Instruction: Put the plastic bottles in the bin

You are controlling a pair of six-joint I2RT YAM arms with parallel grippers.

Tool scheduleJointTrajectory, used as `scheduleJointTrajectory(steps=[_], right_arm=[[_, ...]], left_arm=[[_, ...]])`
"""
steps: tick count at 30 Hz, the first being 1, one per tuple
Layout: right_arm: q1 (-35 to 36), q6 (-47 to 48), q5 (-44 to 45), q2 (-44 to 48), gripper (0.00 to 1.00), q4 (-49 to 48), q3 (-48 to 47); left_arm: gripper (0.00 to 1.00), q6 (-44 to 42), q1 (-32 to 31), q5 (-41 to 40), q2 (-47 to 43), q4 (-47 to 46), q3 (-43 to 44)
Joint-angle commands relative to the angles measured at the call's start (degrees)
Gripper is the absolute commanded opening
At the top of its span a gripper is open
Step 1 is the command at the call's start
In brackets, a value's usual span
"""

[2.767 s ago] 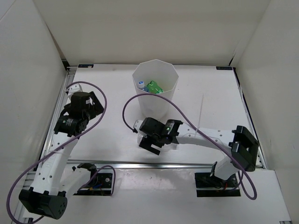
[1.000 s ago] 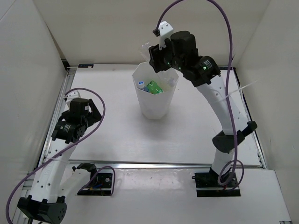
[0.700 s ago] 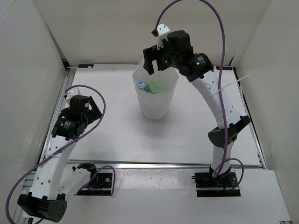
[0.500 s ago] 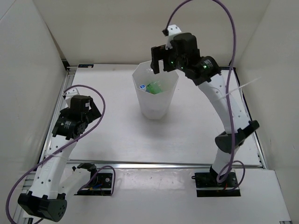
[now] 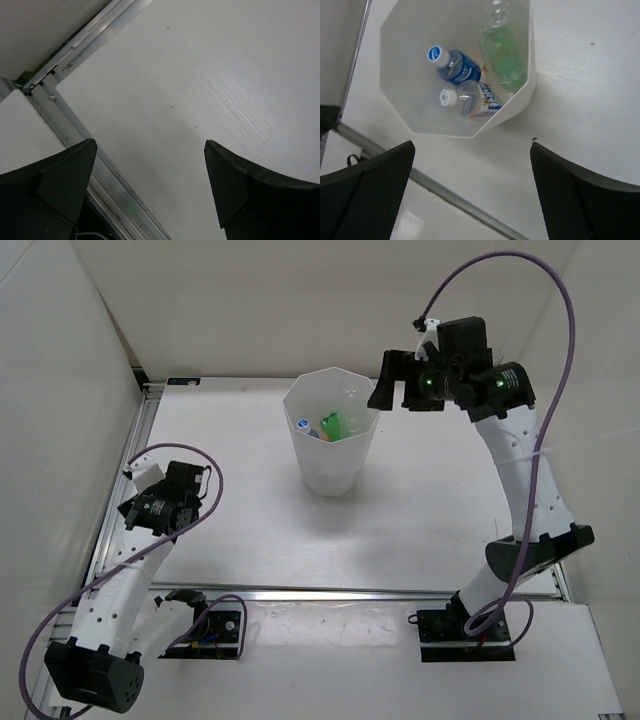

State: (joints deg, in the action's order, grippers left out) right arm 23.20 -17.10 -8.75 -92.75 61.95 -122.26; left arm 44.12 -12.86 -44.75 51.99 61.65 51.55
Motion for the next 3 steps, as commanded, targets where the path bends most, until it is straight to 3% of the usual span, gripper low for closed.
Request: scheduleJointTrajectory(steps=[1, 3], right_arm=[[0.1, 0.9, -7.2, 2.6, 1.0, 0.5, 1.5], [-0.6, 0.9, -6.3, 3.1, 1.0, 0.5, 2.7]], left_arm=[[1.0, 5.9, 0.2, -10.2, -0.2, 4.3, -0.1], [1.0, 8.6, 0.2, -12.6, -0.2, 4.3, -1.4]])
